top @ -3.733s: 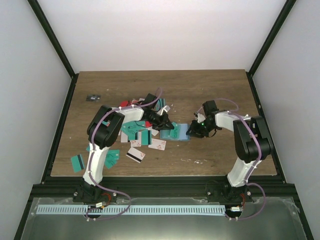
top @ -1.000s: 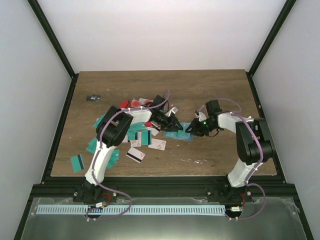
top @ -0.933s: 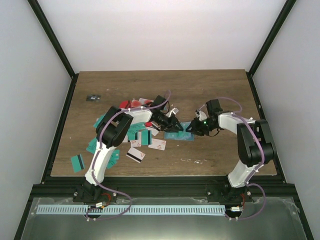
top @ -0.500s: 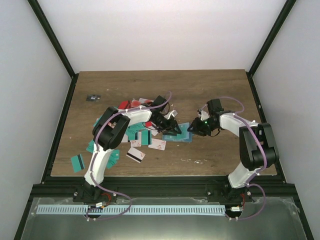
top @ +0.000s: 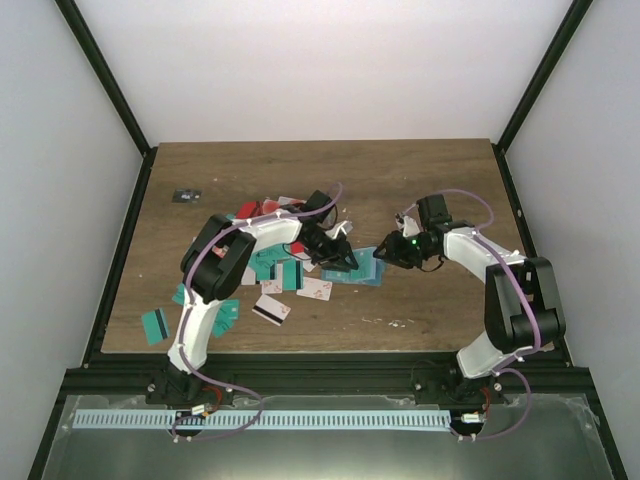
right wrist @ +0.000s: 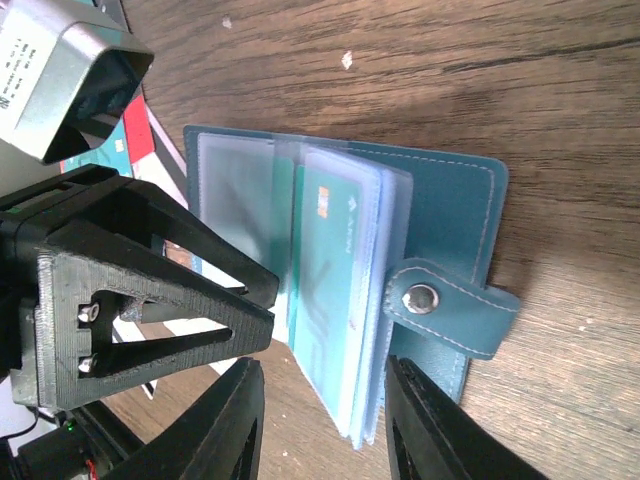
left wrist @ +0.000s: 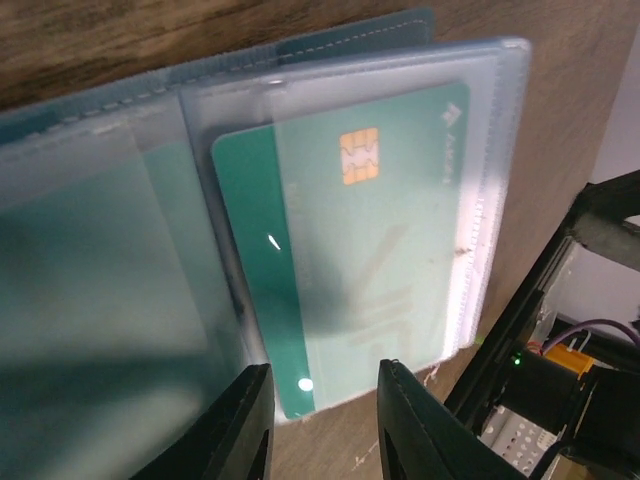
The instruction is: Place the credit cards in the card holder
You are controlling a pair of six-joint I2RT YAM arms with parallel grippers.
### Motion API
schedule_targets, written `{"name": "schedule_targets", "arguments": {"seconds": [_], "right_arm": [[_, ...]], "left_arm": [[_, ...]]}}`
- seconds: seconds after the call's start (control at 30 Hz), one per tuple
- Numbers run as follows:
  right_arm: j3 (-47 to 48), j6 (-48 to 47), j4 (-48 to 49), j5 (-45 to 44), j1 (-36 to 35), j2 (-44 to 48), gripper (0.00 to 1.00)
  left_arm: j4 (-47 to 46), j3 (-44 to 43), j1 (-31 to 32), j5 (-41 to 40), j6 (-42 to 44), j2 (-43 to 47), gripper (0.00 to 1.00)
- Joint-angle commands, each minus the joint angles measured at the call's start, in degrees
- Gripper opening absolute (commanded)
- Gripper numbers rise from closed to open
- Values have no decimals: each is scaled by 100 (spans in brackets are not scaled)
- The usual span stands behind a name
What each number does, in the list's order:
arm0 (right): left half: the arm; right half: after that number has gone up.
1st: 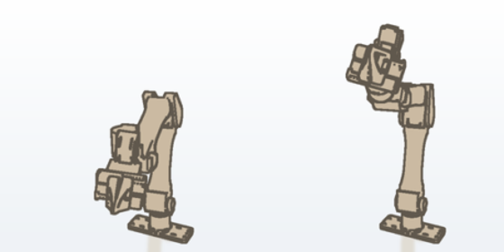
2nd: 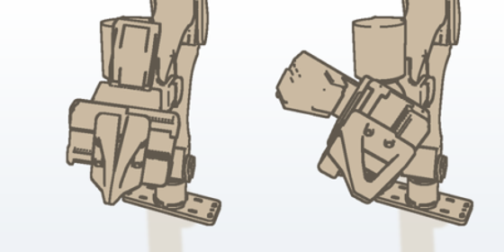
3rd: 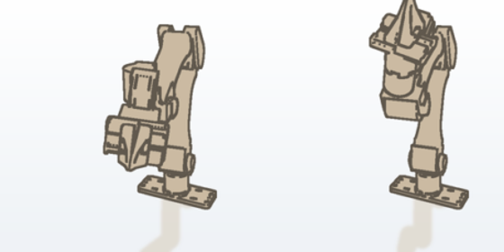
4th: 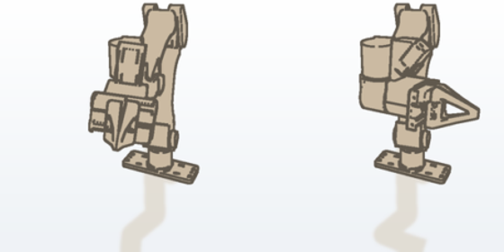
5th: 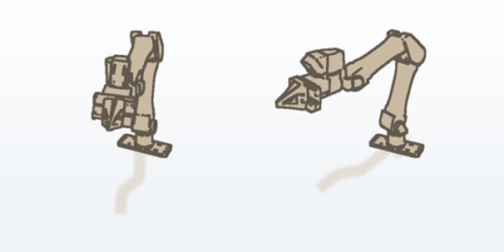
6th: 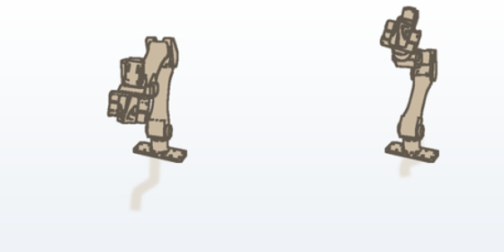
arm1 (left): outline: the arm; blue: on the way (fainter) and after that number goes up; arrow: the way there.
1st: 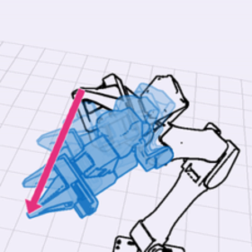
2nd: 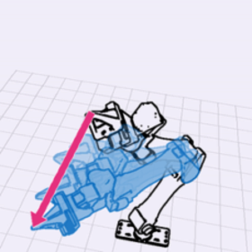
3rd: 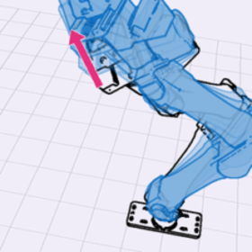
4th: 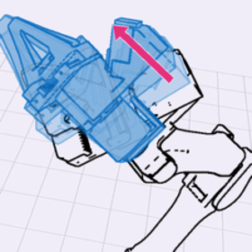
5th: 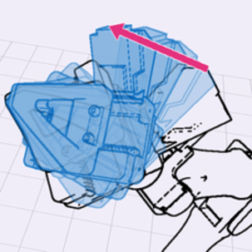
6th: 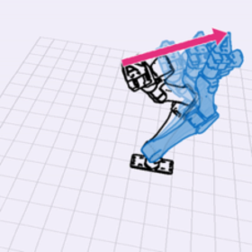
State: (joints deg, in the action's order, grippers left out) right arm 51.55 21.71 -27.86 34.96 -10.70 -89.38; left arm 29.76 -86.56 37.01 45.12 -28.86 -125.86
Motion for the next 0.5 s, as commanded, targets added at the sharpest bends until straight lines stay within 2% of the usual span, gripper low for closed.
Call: {"name": "schedule_targets", "arguments": {"seconds": [0.0, 0.1, 0.2, 0.3, 0.47], "right_arm": [[-13, -24, 107, 372, -16, 106, 36], [6, -5, 117, 520, -20, 104, 36], [-42, 63, 218, 666, -19, 114, 36], [-93, 115, 314, 807, -19, 68, 36], [-151, 157, 444, 983, -20, -62, 36]], "left_arm": [[186, -205, -9, -160, 91, 413, 32], [383, -273, -40, -416, 137, 553, 26], [491, -320, -64, -648, 183, 575, 14], [523, -366, -63, -689, 197, 415, 5], [463, -450, -54, -646, 181, 142, 4]]}}
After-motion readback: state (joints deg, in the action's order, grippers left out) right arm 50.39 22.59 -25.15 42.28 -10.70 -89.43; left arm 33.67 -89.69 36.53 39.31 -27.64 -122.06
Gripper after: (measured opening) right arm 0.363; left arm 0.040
